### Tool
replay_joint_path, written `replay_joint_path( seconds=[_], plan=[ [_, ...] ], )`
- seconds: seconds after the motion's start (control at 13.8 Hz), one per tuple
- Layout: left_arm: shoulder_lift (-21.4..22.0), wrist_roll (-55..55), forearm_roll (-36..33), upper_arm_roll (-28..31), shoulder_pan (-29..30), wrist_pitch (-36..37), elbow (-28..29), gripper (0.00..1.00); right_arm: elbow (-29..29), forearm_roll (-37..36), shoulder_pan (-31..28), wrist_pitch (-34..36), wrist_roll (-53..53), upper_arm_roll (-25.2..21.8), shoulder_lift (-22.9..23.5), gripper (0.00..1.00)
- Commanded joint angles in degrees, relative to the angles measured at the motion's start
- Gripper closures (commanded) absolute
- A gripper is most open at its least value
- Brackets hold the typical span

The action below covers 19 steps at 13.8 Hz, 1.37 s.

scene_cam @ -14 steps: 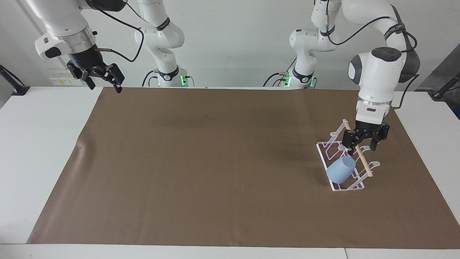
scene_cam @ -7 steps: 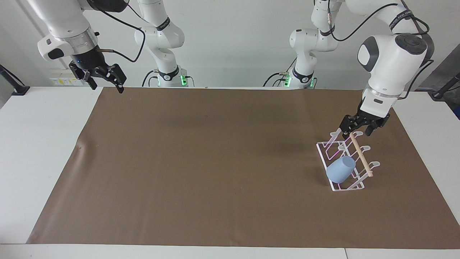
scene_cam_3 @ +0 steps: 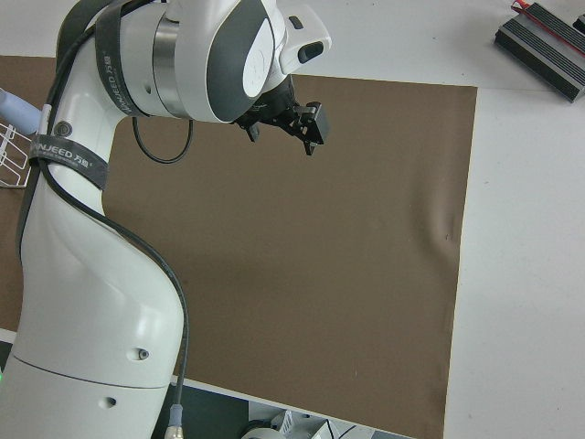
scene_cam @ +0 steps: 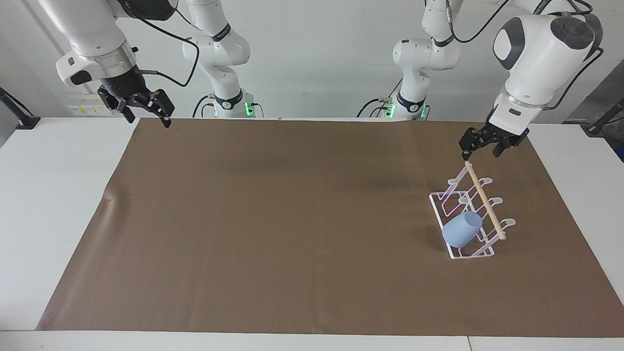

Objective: Hang cup on cup holder

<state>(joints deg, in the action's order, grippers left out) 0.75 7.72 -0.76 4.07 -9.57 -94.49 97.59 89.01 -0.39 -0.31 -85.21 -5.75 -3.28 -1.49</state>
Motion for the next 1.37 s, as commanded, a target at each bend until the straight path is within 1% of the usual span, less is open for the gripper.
replay_joint_path(
  seconds=[0.0, 0.07, 0.22, 0.43, 0.51, 0.58, 0.79, 1.01, 1.16, 1.3],
  plan=[
    [2.06, -1.13, 0.76, 0.24, -0.36, 5.97, -1.08, 0.09, 1.78, -0.23, -0.22, -0.22, -0.58, 0.29, -1.59, 0.00],
    [2.24, -1.22, 0.76, 0.32, -0.28, 8.51, -2.22, 0.09, 1.78, -0.23, -0.22, -0.22, -0.06, 0.38, -1.67, 0.00],
    [2.33, -1.22, 0.67, 0.32, -0.28, 11.34, -3.90, 0.09, 1.78, -0.23, -0.13, -0.22, -0.05, 0.38, -1.76, 0.00],
    [4.95, -0.96, 0.76, 0.06, -0.45, 12.57, -3.73, 0.04, 1.78, -0.23, -0.13, -0.22, 0.03, 0.38, -1.76, 0.00],
    [5.40, -0.87, 0.76, -0.12, -0.36, 13.01, -3.29, 0.00, 1.78, -0.23, -0.13, -0.22, 0.03, 0.29, -1.76, 0.00],
    [5.49, -1.13, 0.67, -0.20, -0.45, 13.10, -3.20, 0.00, 1.78, -0.23, -0.13, -0.30, 0.12, 0.38, -1.76, 0.00],
    [5.58, -1.39, 0.67, -0.21, -0.28, 10.83, -2.94, 0.00, 1.78, -0.23, -0.13, -0.30, 0.12, 0.38, -1.76, 0.00],
    [6.72, -1.22, 0.76, -0.03, -0.10, 6.35, 0.48, 0.00, 1.87, -0.23, -0.13, -0.30, 0.12, 0.38, -1.76, 0.00],
    [7.69, -1.22, 0.84, -0.20, -0.19, 5.46, 2.33, 0.00, 1.96, -0.23, -0.13, -0.30, 0.21, 0.38, -1.76, 0.00],
    [7.86, -1.22, 0.84, -0.47, -0.27, 5.55, 2.60, 0.00, 2.22, -0.23, -0.13, -0.30, 0.21, 0.38, -1.85, 0.00]
  ],
)
